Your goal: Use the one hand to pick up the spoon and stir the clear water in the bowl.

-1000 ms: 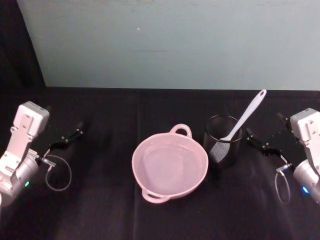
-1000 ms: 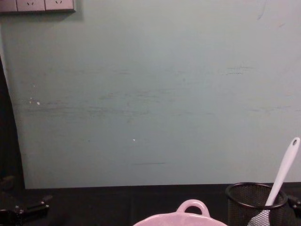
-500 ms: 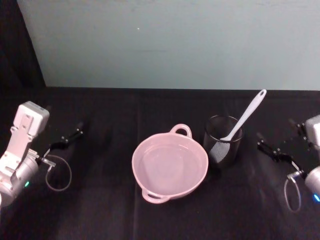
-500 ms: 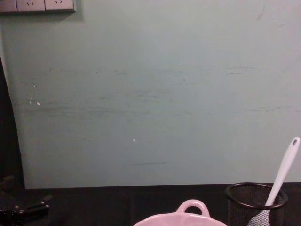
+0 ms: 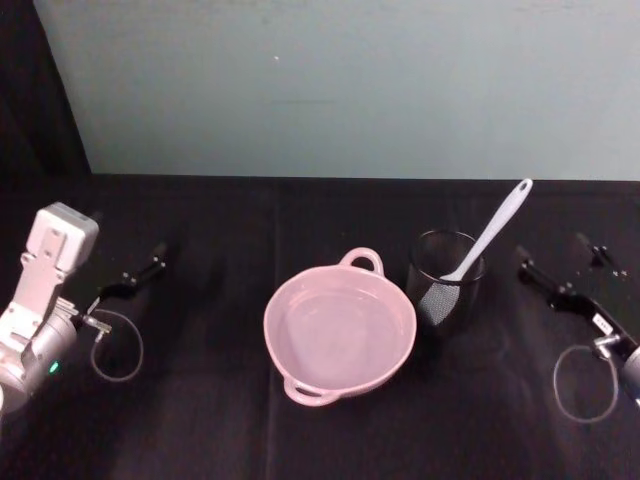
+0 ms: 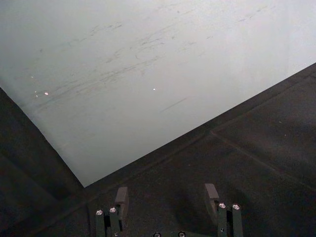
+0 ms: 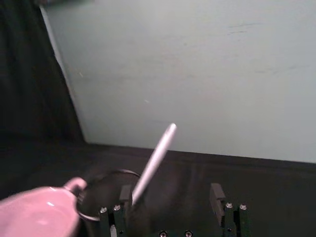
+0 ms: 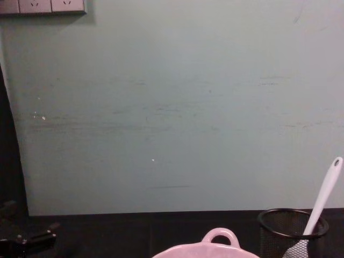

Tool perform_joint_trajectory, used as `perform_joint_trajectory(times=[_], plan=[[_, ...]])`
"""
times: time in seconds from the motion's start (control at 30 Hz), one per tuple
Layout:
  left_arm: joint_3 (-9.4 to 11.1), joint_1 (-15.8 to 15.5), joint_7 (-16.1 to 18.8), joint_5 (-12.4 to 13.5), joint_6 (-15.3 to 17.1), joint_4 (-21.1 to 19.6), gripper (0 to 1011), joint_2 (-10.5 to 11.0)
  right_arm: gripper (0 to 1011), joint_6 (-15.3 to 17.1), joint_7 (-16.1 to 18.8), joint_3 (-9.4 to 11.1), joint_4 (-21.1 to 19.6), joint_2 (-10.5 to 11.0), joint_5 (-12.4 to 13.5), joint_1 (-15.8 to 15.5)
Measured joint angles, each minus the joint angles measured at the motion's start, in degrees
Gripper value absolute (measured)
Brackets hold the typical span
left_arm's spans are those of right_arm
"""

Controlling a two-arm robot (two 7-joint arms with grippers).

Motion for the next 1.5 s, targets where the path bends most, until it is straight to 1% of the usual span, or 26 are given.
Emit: perform_joint_trajectory(times=[0.03, 0.07, 0.13, 0.17, 0.23, 0.27, 0.3, 0.33, 0.4, 0.47, 0.53, 0.57, 0.6, 0.67, 0.87, 1.07, 1.23, 1.5], plan=[[0.0, 0.0, 0.0, 0.0, 0.0, 0.0, 1005, 0.0, 1003, 0.0, 0.0, 0.0, 0.0, 0.0, 0.0, 0.0], [0.0, 0.0, 0.0, 0.0, 0.0, 0.0, 1005, 0.0, 1003, 0.85, 1.46, 0.72, -0.15, -0.55, 2.32, -0.05], [0.0, 0.0, 0.0, 0.0, 0.0, 0.0, 1005, 0.0, 1003, 1.98, 2.65, 1.3, -0.28, -1.07, 4.47, -0.01], [0.0, 0.0, 0.0, 0.0, 0.0, 0.0, 1005, 0.0, 1003, 3.11, 3.54, 1.81, -0.3, -1.61, 6.25, 0.18], [0.0, 0.0, 0.0, 0.0, 0.0, 0.0, 1005, 0.0, 1003, 4.61, 4.25, 2.29, -0.28, -2.28, 8.07, 0.5], [0.0, 0.0, 0.0, 0.0, 0.0, 0.0, 1005, 0.0, 1003, 6.06, 4.72, 2.7, -0.03, -2.91, 9.6, 0.94], [0.0, 0.0, 0.0, 0.0, 0.0, 0.0, 1005, 0.0, 1003, 6.87, 4.95, 2.88, 0.22, -3.24, 10.33, 1.2], [0.0, 0.0, 0.0, 0.0, 0.0, 0.0, 1005, 0.0, 1003, 8.32, 5.23, 3.1, 0.69, -3.79, 11.68, 1.76], [0.0, 0.0, 0.0, 0.0, 0.0, 0.0, 1005, 0.0, 1002, 8.94, 5.34, 3.13, 0.9, -3.95, 12.14, 2.03], [0.0, 0.0, 0.0, 0.01, 0.0, 0.0, 1005, 0.0, 1003, 12.02, 5.35, 2.8, 2.21, -4.31, 13.85, 3.76], [0.0, 0.0, 0.0, 0.0, 0.0, 0.0, 1005, 0.0, 1003, 13.32, 5.24, 2.43, 3.0, -4.42, 14.5, 4.69], [0.0, 0.0, 0.0, 0.0, 0.0, 0.0, 1005, 0.0, 1003, 14.26, 5.15, 2.1, 3.74, -4.52, 15.12, 5.64], [0.0, 0.0, 0.0, 0.0, 0.0, 0.0, 1005, 0.0, 1003, 14.26, 5.15, 2.1, 3.74, -4.52, 15.12, 5.64], [0.0, 0.0, 0.0, 0.0, 0.0, 0.0, 1005, 0.0, 1002, 15.39, 5.0, 1.42, 4.96, -4.62, 16.0, 7.1], [0.0, 0.0, 0.0, 0.0, 0.0, 0.0, 1005, 0.0, 1003, 16.44, 4.96, 0.42, 6.52, -4.9, 17.5, 9.11], [0.0, 0.0, 0.0, 0.0, 0.0, 0.0, 1005, 0.0, 1003, 17.26, 4.9, -0.95, 8.95, -5.33, 18.91, 11.87], [0.0, 0.0, 0.0, 0.0, 0.0, 0.0, 1005, 0.0, 1003, 17.16, 4.78, -1.7, 9.35, -5.31, 19.48, 12.71], [0.0, 0.0, 0.0, 0.0, 0.0, 0.0, 1005, 0.0, 1003, 16.45, 4.53, -2.48, 9.09, -4.82, 19.99, 12.71]])
